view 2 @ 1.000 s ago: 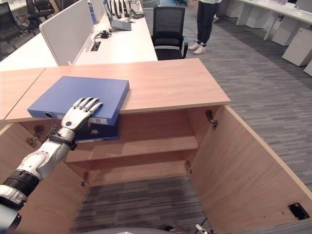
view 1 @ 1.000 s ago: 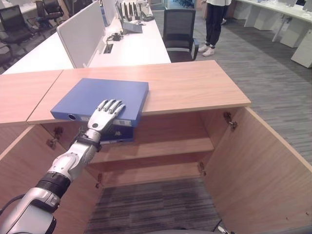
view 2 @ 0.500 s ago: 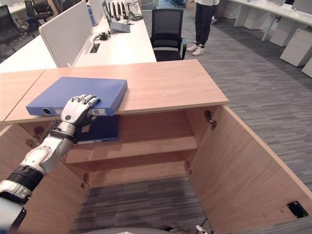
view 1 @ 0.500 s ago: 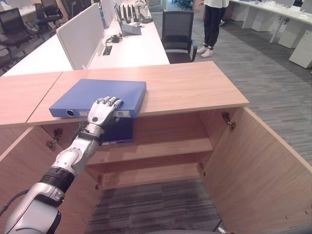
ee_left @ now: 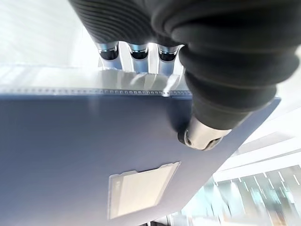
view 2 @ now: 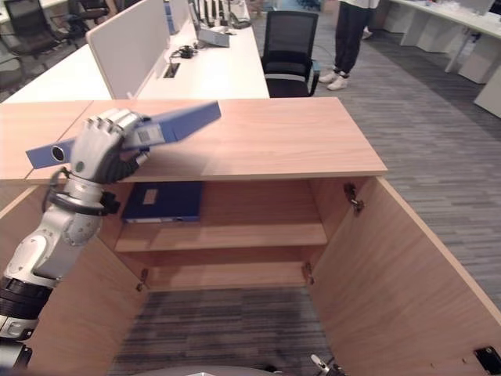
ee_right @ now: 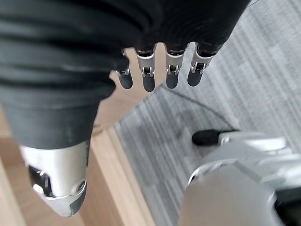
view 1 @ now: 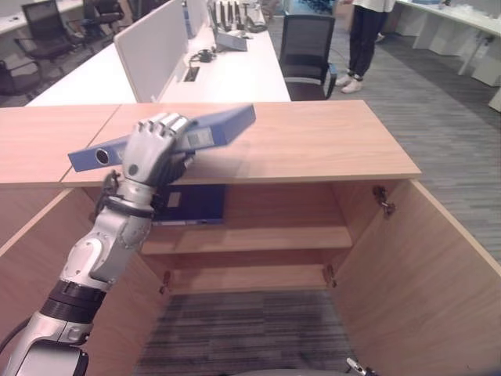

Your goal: Put the empty folder in the office cabinet

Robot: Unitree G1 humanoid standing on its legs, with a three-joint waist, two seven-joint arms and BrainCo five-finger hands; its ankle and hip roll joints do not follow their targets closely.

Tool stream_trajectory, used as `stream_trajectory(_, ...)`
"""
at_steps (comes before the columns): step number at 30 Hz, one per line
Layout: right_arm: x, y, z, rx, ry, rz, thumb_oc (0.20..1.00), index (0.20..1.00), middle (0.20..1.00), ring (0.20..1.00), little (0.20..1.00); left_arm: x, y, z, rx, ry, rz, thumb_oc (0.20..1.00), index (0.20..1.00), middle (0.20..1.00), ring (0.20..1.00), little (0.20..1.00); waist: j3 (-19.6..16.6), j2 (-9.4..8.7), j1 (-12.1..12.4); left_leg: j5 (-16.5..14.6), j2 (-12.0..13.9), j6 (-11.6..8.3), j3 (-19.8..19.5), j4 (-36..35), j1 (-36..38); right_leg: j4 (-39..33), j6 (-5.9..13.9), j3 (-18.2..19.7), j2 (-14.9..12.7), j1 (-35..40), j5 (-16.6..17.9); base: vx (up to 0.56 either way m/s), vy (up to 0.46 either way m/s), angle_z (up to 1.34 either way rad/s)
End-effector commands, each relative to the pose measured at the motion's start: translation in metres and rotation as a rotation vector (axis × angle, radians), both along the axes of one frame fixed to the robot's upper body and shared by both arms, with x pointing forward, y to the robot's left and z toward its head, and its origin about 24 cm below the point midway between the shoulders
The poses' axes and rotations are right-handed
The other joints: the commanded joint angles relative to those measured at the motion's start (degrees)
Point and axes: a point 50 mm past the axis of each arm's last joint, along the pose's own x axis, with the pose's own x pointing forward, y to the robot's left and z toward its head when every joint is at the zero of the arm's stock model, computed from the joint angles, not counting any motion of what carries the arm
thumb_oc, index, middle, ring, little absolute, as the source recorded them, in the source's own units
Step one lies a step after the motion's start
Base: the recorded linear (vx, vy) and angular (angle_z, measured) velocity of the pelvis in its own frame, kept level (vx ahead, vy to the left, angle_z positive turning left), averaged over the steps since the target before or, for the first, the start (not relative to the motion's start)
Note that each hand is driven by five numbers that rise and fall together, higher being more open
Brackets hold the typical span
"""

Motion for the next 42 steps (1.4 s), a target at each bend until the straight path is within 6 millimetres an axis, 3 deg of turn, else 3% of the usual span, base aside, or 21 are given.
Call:
stream_trajectory(1, 0.037, 0.013, 0.004, 0.057, -0.121, -0.028, 1.0, 1.0, 1.0, 1.0, 1.0, -0.011, -0.003, 0.062, -0.139, -0.252, -0.141, 0.2, 0.2, 0.2, 0.2, 0.2, 0.32, -0.87, -0.17, -5.48, -0.87, -1.74, -3.38, 0.71, 2.81, 0.74, 6.29, 2.07, -3.87, 4.58, -5.42, -0.02, -0.01, 0.07)
stream_trajectory(10, 0.087, 0.04, 0.02, 0.14, -0.303, 0.093, 1.0, 1.0, 1.0, 1.0, 1.0, -0.049, -0.02, 0.097, -0.414, -0.349, -0.577, 0.2, 0.2, 0.2, 0.2, 0.2, -0.04, 0.26, 1.46, -4.45, -1.1, -1.71, -5.08, 0.71, 1.97, 0.87, 5.96, 0.36, -4.31, 4.71, -5.3, -0.04, -0.015, 0.1)
stream_trajectory(17, 0.123, 0.056, 0.044, 0.18, -0.464, 0.206, 1.0, 1.0, 1.0, 1.0, 1.0, -0.057, -0.024, 0.092, -0.637, -0.174, -0.93, 0.2, 0.2, 0.2, 0.2, 0.2, -0.05, 0.92, 2.83, -3.88, -1.35, -1.7, -6.34, 0.71, 1.18, 0.93, 5.73, -0.92, -4.63, 4.61, -5.15, -0.03, -0.003, 0.1)
stream_trajectory(25, 0.142, 0.064, 0.064, 0.214, -0.575, 0.261, 1.0, 1.0, 1.0, 1.0, 1.0, -0.055, -0.02, 0.075, -0.794, 0.032, -1.119, 0.2, 0.2, 0.2, 0.2, 0.2, 0.0, 1.15, 3.69, -3.52, -1.4, -1.7, -7.03, 0.71, 0.76, 0.94, 5.62, -1.71, -4.76, 4.64, -5.1, -0.03, -0.004, 0.09)
stream_trajectory(31, 0.16, 0.065, 0.096, 0.227, -0.741, 0.341, 1.0, 1.0, 1.0, 1.0, 1.0, -0.055, 0.005, 0.044, -0.945, 0.197, -1.089, 0.2, 0.2, 0.2, 0.2, 0.2, 0.22, 1.06, 4.42, -3.45, -1.4, -1.62, -7.24, 0.71, 0.7, 0.96, 5.54, -1.8, -4.76, 4.77, -5.11, -0.01, 0.0, 0.0)
stream_trajectory(35, 0.179, 0.062, 0.148, 0.198, -0.983, 0.422, 1.0, 1.0, 1.0, 1.0, 1.0, -0.056, 0.017, 0.015, -1.023, 0.298, -0.977, 0.2, 0.2, 0.2, 0.2, 0.2, 0.53, 1.07, 4.35, -3.47, -1.23, -1.43, -7.15, 0.71, 0.72, 1.11, 5.51, -1.71, -4.77, 4.7, -5.09, 0.0, 0.0, 0.0)
stream_trajectory(41, 0.186, 0.062, 0.18, 0.185, -1.116, 0.479, 1.0, 1.0, 1.0, 1.0, 1.0, -0.058, 0.02, 0.0, -1.053, 0.359, -0.915, 0.2, 0.2, 0.2, 0.2, 0.2, 0.55, 1.06, 4.09, -3.53, -1.18, -1.24, -6.83, 0.71, 0.92, 1.09, 5.52, -1.48, -4.75, 4.62, -5.04, 0.0, 0.0, 0.0)
stream_trajectory(42, 0.189, 0.064, 0.195, 0.188, -1.179, 0.515, 1.0, 1.0, 1.0, 1.0, 1.0, -0.058, 0.02, -0.005, -1.054, 0.377, -0.895, 0.2, 0.2, 0.2, 0.2, 0.2, 0.64, 0.96, 4.0, -3.54, -1.22, -1.2, -6.73, 0.71, 0.85, 1.07, 5.51, -1.31, -4.77, 4.47, -5.05, 0.0, 0.0, 0.0)
